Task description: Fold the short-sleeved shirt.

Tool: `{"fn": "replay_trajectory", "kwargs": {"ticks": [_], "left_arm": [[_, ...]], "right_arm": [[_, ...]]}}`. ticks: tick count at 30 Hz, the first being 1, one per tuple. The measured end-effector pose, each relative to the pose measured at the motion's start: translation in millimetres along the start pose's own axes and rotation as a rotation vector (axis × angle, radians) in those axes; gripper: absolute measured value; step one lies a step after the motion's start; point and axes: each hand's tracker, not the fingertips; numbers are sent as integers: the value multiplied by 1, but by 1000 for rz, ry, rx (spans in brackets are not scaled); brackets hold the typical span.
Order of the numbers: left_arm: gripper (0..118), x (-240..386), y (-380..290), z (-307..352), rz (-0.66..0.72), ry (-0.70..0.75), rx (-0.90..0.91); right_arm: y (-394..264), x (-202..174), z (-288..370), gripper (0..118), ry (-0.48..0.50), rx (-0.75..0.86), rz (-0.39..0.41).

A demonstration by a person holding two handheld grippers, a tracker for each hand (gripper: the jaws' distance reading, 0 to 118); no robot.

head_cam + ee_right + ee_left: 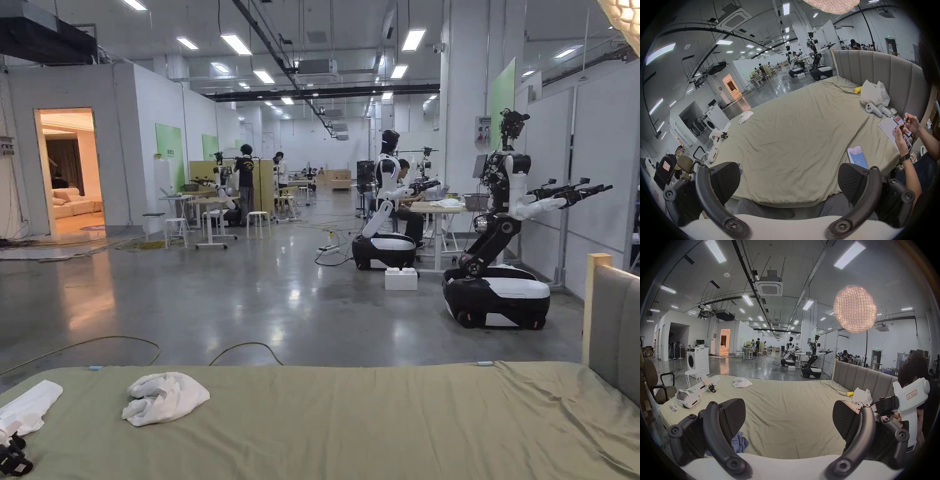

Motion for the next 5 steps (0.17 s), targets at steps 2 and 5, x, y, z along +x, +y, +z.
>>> {"fn": "replay_trajectory", "kwargs": {"ticks": [2,5], "left_arm": [[111,0,0,0,0,3,1],[111,-2,1,0,13,5,1]], "right_arm": [[-2,0,3,118,-8,56,-3],[1,1,7,118,-31,56,-16]]}}
